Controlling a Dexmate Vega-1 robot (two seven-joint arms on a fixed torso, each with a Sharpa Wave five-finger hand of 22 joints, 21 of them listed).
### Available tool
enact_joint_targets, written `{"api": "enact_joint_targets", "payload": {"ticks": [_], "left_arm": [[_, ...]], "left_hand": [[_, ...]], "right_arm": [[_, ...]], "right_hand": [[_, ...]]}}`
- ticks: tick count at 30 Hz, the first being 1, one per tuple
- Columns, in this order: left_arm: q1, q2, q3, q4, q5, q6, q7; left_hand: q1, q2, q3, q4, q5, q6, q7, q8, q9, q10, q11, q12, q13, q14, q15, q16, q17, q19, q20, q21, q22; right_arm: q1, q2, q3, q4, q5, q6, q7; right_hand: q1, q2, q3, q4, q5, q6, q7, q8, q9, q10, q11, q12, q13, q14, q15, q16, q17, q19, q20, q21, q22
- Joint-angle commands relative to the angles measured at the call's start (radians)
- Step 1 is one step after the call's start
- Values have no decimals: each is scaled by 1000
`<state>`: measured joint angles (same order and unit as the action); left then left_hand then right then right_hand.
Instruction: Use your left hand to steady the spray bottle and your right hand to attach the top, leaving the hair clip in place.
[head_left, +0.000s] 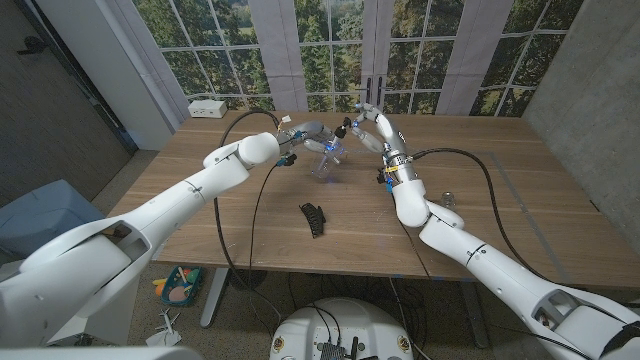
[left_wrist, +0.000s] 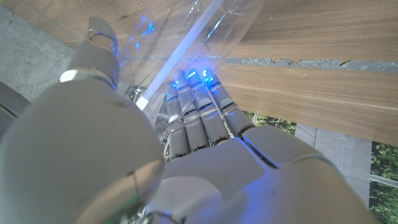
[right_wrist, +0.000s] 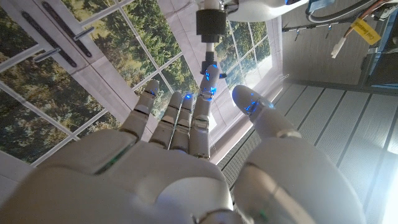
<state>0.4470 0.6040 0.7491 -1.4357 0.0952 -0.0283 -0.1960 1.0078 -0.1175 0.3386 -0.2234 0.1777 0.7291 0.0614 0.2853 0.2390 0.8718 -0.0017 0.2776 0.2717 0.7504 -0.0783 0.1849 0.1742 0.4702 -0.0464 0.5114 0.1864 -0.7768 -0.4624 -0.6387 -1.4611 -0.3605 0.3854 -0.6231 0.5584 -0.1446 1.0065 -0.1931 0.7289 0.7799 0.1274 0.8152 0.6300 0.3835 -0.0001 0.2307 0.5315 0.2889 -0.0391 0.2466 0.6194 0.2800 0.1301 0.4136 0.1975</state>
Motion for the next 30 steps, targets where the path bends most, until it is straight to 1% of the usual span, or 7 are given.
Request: {"api": "enact_joint_targets", "payload": {"ticks": [1,3,6,15,25,28,30], "left_arm": [[-9,-7,6,14,0,-2,-4],[-9,-7,7,14,0,-2,-4],[-8,-6,6,11,1,1,-3],[-7,-3,5,5,1,6,-2],[-8,-4,5,8,1,0,0],[-10,-5,5,8,2,-1,0],[-10,-5,5,8,2,-1,0]], "left_hand": [[254,263,50,53,3,260,-72,5,5,247,-172,5,0,9,-162,1,5,-6,-60,5,2],[254,262,50,53,3,259,-71,4,5,248,-173,5,1,9,-162,1,5,-6,-60,6,2],[254,262,50,53,3,259,-71,4,5,247,-173,5,1,8,-162,1,5,-6,-61,6,2],[254,262,50,53,3,259,-73,3,5,247,-174,4,1,8,-162,1,5,-7,-61,7,2],[254,263,50,53,3,260,-72,3,5,248,-174,4,1,8,-162,1,5,-7,-61,8,2],[254,262,50,53,3,259,-72,3,5,249,-173,4,2,8,-162,1,5,-8,-61,8,2],[254,262,50,53,3,260,-73,3,5,249,-173,4,2,8,-162,1,5,-7,-61,8,2]], "right_arm": [[20,-13,-6,-13,5,26,88],[22,-12,-5,-21,3,9,101],[24,-6,-4,-22,5,-7,109],[33,-5,-7,-44,15,-79,157],[31,-3,-9,-53,18,-132,154],[29,-4,-9,-58,19,-145,151],[30,-6,-11,-57,19,-142,148]], "right_hand": [[29,-13,37,0,13,-40,-25,-29,-33,-29,4,-13,4,-14,1,-9,-7,1,-7,-4,2],[32,-21,53,2,16,-88,-45,-64,-60,-37,-2,-16,5,-15,2,-12,-13,2,-6,-4,2],[29,-26,64,4,18,-133,-50,-99,-86,-55,-1,-22,5,-19,8,-15,-17,-2,-4,-5,1],[17,-29,67,6,13,-226,-66,-169,-132,-114,-3,-36,3,-51,25,-27,-25,-21,9,-13,2],[7,-28,55,8,5,-274,-39,-214,-160,-122,-2,-30,1,-57,30,-26,-28,-29,13,-16,2],[-1,-25,42,9,-3,-319,-25,-256,-185,-125,0,-24,-2,-60,33,-24,-30,-33,15,-17,3],[-1,-25,40,9,-4,-331,-21,-267,-192,-125,1,-23,-2,-60,33,-23,-31,-33,16,-16,3]]}}
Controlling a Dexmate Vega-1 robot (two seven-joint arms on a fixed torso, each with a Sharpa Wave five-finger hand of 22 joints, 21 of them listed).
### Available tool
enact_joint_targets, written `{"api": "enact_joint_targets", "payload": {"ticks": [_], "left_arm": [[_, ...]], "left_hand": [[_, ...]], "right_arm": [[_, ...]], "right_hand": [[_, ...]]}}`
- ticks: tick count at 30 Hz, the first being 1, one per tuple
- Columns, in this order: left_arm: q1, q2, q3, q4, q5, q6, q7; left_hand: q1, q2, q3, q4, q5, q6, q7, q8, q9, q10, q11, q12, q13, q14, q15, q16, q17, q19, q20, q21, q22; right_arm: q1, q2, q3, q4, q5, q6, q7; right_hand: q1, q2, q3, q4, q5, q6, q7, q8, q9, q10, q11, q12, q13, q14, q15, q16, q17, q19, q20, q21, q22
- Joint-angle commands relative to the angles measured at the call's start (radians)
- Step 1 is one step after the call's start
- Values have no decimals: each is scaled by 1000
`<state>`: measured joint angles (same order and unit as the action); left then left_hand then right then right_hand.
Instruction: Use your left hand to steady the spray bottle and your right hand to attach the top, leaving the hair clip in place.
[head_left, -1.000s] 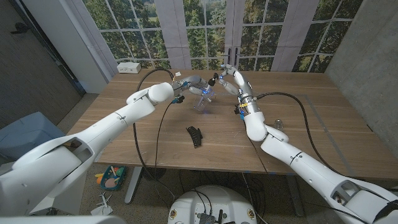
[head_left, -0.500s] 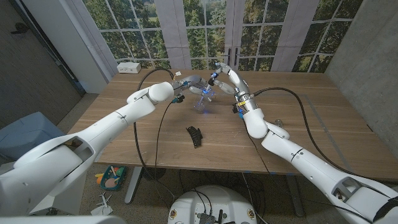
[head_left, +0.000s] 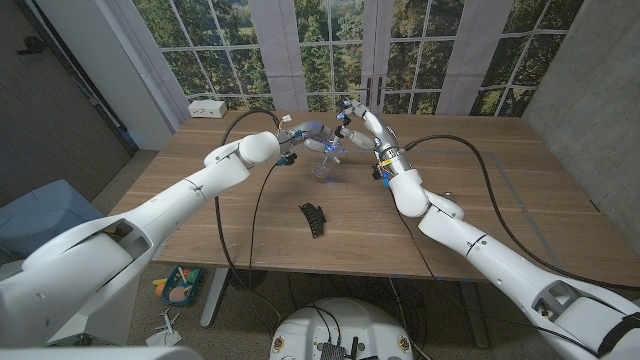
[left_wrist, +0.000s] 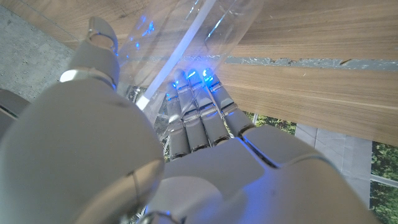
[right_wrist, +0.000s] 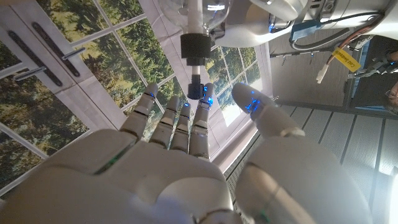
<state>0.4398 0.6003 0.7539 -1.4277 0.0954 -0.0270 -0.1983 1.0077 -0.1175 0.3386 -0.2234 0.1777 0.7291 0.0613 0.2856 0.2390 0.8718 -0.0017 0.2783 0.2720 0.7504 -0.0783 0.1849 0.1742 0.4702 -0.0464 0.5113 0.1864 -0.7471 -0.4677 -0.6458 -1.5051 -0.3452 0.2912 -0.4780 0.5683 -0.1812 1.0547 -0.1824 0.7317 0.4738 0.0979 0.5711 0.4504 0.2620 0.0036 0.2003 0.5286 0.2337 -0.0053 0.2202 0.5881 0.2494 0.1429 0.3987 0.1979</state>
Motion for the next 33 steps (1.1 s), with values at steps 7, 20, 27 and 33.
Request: {"api": "enact_joint_targets", "payload": {"ticks": [7,20,27,33], "left_arm": [[-1,-2,0,-3,1,2,3],[8,2,-2,-18,1,6,8],[34,3,-16,-26,-8,-9,41],[85,-5,-42,-23,-25,-55,117]], "left_hand": [[254,262,50,53,3,261,-73,3,6,247,-172,3,2,8,-162,1,5,-8,-61,9,2],[254,262,50,53,3,260,-72,2,6,249,-171,3,3,8,-162,1,5,-9,-61,11,2],[254,263,50,53,3,259,-72,1,6,248,-173,2,3,8,-162,1,5,-9,-61,11,2],[254,263,50,53,3,259,-74,0,6,245,-177,0,3,8,-162,1,5,-10,-55,12,2]], "right_arm": [[-1,-6,-4,-5,9,-15,-13],[-4,-8,3,12,14,48,-28],[-15,-13,22,4,98,79,29],[-32,-3,48,2,191,111,74]], "right_hand": [[-14,14,-24,-2,-18,-66,-1,-66,-41,-2,-2,13,-2,-2,-2,8,-2,0,3,0,4],[-67,48,-192,15,-200,-314,-119,-283,-174,-61,-3,2,-34,-5,4,49,37,22,-13,11,4],[-139,56,-289,43,-296,-295,-120,-319,-226,-107,-10,-7,-65,-68,15,28,38,-9,-38,-5,-1],[-195,62,-345,60,-358,-261,-129,-328,-246,-121,-10,-9,-89,-80,14,21,29,-24,-2,-17,-4]]}}
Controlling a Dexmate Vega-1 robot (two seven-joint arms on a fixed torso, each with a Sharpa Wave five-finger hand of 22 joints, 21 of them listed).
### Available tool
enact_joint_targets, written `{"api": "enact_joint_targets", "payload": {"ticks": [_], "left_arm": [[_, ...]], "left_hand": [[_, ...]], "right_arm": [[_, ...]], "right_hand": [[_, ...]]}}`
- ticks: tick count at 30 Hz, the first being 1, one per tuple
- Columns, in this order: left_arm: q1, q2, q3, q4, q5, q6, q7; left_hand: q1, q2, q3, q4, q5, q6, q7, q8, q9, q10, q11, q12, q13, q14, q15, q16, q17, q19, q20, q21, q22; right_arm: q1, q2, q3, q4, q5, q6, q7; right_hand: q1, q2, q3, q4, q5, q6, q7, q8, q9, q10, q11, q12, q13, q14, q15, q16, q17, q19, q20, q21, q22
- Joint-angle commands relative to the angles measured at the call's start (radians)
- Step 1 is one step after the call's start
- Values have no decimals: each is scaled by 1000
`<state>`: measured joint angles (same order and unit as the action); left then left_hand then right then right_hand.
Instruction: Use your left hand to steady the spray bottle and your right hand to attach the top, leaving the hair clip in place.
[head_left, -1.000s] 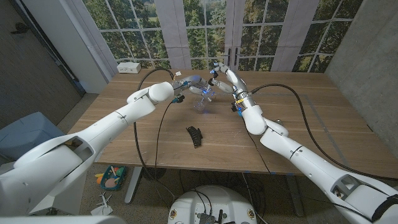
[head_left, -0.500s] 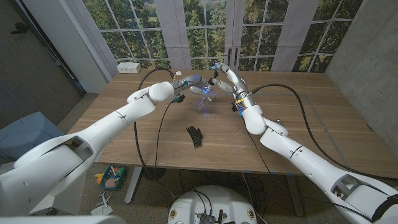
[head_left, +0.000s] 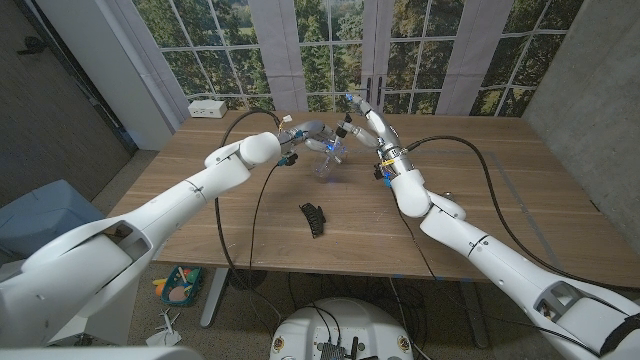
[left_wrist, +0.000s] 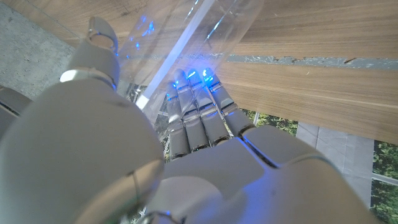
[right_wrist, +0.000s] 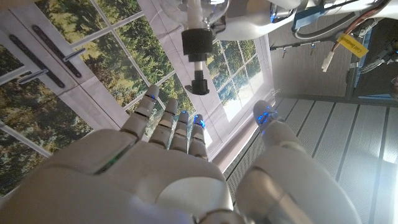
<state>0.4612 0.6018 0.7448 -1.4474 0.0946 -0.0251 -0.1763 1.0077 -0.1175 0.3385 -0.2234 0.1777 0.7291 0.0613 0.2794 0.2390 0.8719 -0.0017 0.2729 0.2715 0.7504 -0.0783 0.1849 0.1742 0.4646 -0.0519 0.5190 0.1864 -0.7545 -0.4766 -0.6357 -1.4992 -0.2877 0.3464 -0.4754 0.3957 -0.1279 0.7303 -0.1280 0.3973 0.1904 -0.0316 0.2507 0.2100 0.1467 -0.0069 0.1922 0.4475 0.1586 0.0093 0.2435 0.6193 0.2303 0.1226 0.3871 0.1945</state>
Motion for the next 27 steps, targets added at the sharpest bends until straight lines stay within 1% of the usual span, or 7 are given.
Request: {"api": "enact_joint_targets", "payload": {"ticks": [1,2,7,14,15,21,27], "left_arm": [[64,-7,-33,-3,-24,-58,96],[85,-12,-45,2,-35,-78,126],[131,-30,-71,23,-58,-139,200],[166,-52,-89,46,-84,-187,249],[178,-60,-95,55,-94,-202,264],[201,-87,-110,94,-143,-254,276],[203,-97,-111,112,-162,-266,266]], "left_hand": [[254,262,50,53,3,259,-76,7,6,246,-178,6,3,7,-162,0,4,-5,-49,4,2],[253,262,50,53,3,256,-76,5,6,246,-177,5,3,7,-162,0,4,-5,-48,4,2],[252,263,51,54,3,253,-79,4,6,245,-180,4,2,6,-162,0,4,-7,-44,5,2],[250,265,52,56,3,247,-82,1,7,243,-181,2,0,5,-160,-1,3,-8,-41,5,2],[249,265,52,56,3,247,-82,1,7,243,-180,1,0,5,-160,-1,3,-7,-40,6,2],[246,265,53,57,3,242,-83,-1,7,239,-183,-2,-2,5,-159,-2,3,-7,-38,7,1],[239,264,54,59,2,225,-85,-9,7,221,-187,-12,-5,7,-158,-2,2,-5,-36,9,1]], "right_arm": [[-25,7,40,-4,133,56,73],[-29,8,46,-5,159,62,85],[-37,19,64,4,228,88,121],[-44,33,85,14,309,104,168],[-46,38,91,19,337,110,180],[-55,45,109,24,382,114,198],[-61,46,117,17,379,99,193]], "right_hand": [[-24,10,-23,6,-27,24,-1,-8,-7,-6,1,-1,-9,-6,1,-3,-3,-6,23,-6,-1],[-26,11,-26,7,-31,26,0,-8,-8,-6,2,-1,-11,-8,-1,-4,-4,-7,28,-7,-1],[-34,17,-35,8,-43,35,3,-10,-11,-6,3,0,-17,-9,2,-5,-6,-11,37,-11,-2],[-42,23,-44,8,-56,40,4,-14,-14,-7,5,0,-24,-11,7,-6,-10,-16,47,-15,-2],[-43,24,-45,8,-58,41,4,-15,-15,-7,5,0,-25,-10,8,-6,-10,-16,47,-15,-2],[-46,27,-49,8,-64,43,6,-16,-16,-7,6,0,-29,-13,10,-7,-11,-19,49,-17,-2],[-51,33,-56,8,-73,47,8,-19,-18,-8,11,1,-34,-12,13,-8,-14,-21,50,-20,-2]]}}
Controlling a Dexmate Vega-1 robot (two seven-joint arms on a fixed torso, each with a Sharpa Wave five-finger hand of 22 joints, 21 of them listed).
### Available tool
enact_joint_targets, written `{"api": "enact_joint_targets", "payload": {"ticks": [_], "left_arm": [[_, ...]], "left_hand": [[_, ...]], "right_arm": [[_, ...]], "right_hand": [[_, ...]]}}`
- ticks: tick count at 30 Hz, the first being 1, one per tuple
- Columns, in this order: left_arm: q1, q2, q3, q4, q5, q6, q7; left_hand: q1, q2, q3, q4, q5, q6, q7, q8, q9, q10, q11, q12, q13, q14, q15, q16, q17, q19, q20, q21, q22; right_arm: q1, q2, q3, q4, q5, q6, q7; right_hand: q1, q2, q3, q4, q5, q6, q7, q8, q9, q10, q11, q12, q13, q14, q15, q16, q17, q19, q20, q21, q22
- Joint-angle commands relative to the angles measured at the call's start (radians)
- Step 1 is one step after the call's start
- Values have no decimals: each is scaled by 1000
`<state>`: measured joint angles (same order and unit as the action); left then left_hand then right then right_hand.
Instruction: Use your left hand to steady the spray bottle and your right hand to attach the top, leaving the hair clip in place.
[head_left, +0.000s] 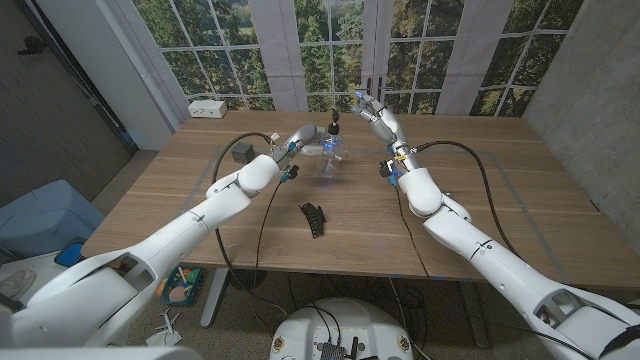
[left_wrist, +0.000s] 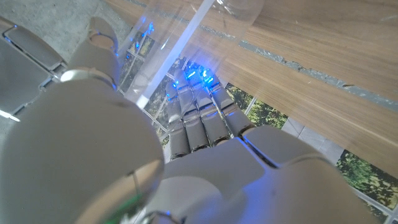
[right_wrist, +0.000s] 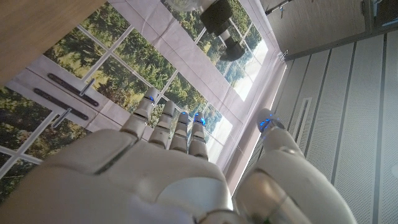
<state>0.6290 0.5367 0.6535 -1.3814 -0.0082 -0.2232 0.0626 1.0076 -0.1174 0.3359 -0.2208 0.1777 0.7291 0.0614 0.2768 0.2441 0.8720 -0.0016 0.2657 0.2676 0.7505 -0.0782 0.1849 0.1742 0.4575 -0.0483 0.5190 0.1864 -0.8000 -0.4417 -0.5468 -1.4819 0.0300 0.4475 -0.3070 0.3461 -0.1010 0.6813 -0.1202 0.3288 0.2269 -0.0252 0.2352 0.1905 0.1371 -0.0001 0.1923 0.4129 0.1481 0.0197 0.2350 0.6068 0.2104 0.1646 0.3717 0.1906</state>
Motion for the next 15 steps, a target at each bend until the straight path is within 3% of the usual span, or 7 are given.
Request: {"api": "enact_joint_targets", "payload": {"ticks": [1,6,15], "left_arm": [[35,-33,-19,49,-64,-67,22],[34,-29,-17,50,-65,-58,16],[32,-15,-13,32,-49,-23,16]], "left_hand": [[236,262,56,56,2,219,-86,-9,2,206,-185,-11,-3,7,-159,-2,2,3,-40,9,1],[210,241,40,59,-1,179,-89,-31,1,156,-199,-33,-10,-11,-155,-7,0,-1,-40,10,1],[140,191,-14,68,-4,114,-104,-65,-4,58,-197,-67,-27,-67,-151,-8,2,-30,-31,-1,0]], "right_arm": [[-16,10,29,-2,60,-6,23],[-20,10,35,-2,61,-10,20],[-22,14,43,12,74,-2,18]], "right_hand": [[-2,7,-7,0,-5,11,1,-4,2,2,5,1,-1,-2,3,1,-2,-1,7,-5,1],[-4,11,-11,0,-10,13,2,-6,1,3,6,2,-4,-2,2,1,-3,-3,7,-6,1],[-7,19,-17,-3,-22,14,3,-12,-1,5,6,3,-12,-1,5,1,-7,-4,7,-9,1]]}}
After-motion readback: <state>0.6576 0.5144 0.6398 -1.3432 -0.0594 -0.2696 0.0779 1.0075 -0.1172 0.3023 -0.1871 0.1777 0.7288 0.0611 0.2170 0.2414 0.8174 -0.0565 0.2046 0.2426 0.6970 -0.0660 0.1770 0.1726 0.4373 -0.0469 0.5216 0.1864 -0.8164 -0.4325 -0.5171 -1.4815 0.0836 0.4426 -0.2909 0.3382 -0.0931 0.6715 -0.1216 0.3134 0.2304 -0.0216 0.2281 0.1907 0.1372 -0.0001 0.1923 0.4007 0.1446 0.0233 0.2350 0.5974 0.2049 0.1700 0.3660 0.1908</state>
